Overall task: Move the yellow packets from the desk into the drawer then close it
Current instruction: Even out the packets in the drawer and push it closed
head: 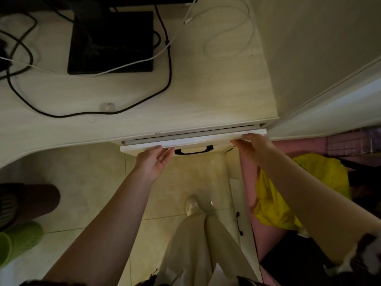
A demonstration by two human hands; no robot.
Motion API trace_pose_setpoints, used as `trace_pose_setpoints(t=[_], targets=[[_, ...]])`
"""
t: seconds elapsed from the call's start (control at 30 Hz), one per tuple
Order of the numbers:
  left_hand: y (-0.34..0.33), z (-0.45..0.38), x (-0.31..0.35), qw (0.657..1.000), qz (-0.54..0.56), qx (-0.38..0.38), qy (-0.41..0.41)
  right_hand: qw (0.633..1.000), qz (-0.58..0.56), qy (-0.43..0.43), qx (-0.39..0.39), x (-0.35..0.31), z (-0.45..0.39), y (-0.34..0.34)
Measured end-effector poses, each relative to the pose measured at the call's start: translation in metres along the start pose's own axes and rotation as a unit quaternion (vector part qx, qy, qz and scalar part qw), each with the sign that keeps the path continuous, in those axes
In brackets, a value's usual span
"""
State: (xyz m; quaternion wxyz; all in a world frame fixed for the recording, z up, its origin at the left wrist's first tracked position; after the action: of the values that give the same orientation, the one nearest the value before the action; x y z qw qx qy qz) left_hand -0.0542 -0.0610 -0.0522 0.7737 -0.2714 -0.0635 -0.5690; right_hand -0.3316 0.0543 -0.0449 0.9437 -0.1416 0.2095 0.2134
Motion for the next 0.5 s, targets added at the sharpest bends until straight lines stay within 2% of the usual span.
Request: trace_pose_setpoints(t=[0.27, 0.5], targets=[[-0.016, -0.017, 0.021, 1.0, -0.022, -0.014, -0.007, 0.999, 0.017, 0.021, -0.021, -0.018, -0.016, -0.023], [-0.016, -0.018, 0.022, 0.999, -0.036, -0.014, 0.004, 0.999, 0.049, 0.019, 0.002, -0.023, -0.021, -0.027]])
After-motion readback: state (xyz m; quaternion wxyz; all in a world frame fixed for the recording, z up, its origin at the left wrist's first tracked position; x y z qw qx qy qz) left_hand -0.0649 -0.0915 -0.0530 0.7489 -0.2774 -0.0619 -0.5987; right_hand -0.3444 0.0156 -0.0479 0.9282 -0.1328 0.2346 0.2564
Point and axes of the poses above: each hand's wrist, its own z-axis away from the middle knuckle, its own y-axis out of the back of the hand, x = y × z, the point moved 7 cm from there along -z, towards the middle knuckle, and after that the axes turned 5 degrees about -x, right-handed, at the moved point
